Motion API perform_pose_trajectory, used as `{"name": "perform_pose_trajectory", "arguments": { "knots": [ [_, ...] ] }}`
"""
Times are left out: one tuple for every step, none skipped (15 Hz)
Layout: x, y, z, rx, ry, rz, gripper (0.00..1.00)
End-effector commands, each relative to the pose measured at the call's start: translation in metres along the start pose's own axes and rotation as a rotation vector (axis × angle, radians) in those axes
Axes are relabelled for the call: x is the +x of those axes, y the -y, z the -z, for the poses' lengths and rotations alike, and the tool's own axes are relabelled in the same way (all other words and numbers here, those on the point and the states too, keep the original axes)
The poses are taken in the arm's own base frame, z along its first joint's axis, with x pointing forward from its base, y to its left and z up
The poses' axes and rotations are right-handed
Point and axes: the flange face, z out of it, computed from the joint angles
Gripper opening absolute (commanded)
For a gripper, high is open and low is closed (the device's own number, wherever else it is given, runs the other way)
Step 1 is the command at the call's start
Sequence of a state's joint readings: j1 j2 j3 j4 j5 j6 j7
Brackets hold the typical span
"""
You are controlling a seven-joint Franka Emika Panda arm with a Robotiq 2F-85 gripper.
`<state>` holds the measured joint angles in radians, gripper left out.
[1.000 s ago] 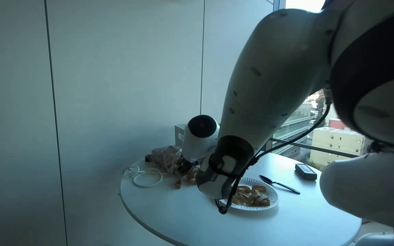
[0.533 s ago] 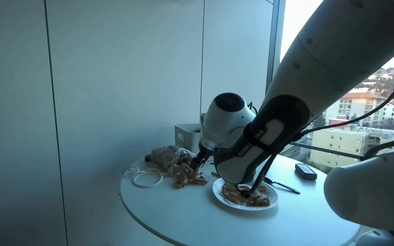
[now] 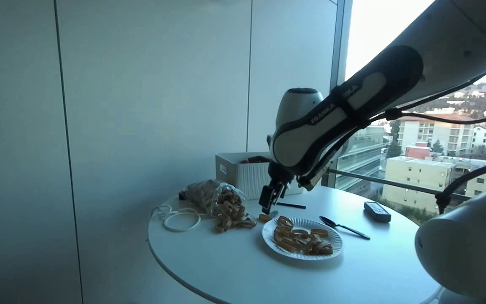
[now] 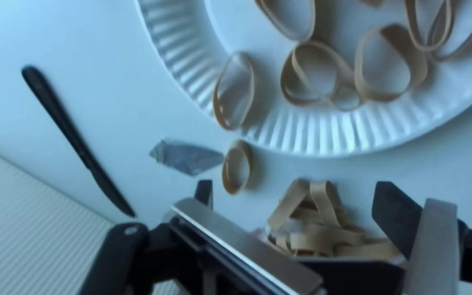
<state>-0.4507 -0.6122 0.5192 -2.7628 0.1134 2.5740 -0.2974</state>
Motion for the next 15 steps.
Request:
{"name": "perform_pose_trajectory", "arguments": {
  "knots": [
    [-0.033,-0.028,0.026,0.020,0.149,-0.077,1.00],
    [-0.041,-0.035,0.027,0.029,0.196,-0.104,1.00],
    [-0.028,-0.025,0.010,0.037,0.160,-0.077,1.00],
    [-0.035,-0.030,0.014,0.042,0.188,-0.096,1.00],
    [-0.038,-0.032,0.018,0.042,0.196,-0.105,1.00],
    [-0.039,-0.032,0.020,0.040,0.197,-0.107,1.00],
    [-0.039,-0.032,0.021,0.040,0.198,-0.107,1.00],
    [-0.040,-0.032,0.021,0.040,0.199,-0.107,1.00],
    [-0.040,-0.032,0.020,0.040,0.199,-0.107,1.00],
    [-0.040,-0.032,0.020,0.040,0.200,-0.107,1.00],
    [-0.040,-0.032,0.020,0.040,0.200,-0.107,1.00],
    [-0.040,-0.031,0.021,0.031,0.202,-0.076,1.00],
    [-0.041,-0.030,0.018,0.036,0.217,-0.055,1.00],
    [-0.042,-0.028,0.017,0.056,0.221,-0.027,1.00],
    [-0.041,-0.024,0.012,0.082,0.223,0.010,1.00]
  ]
}}
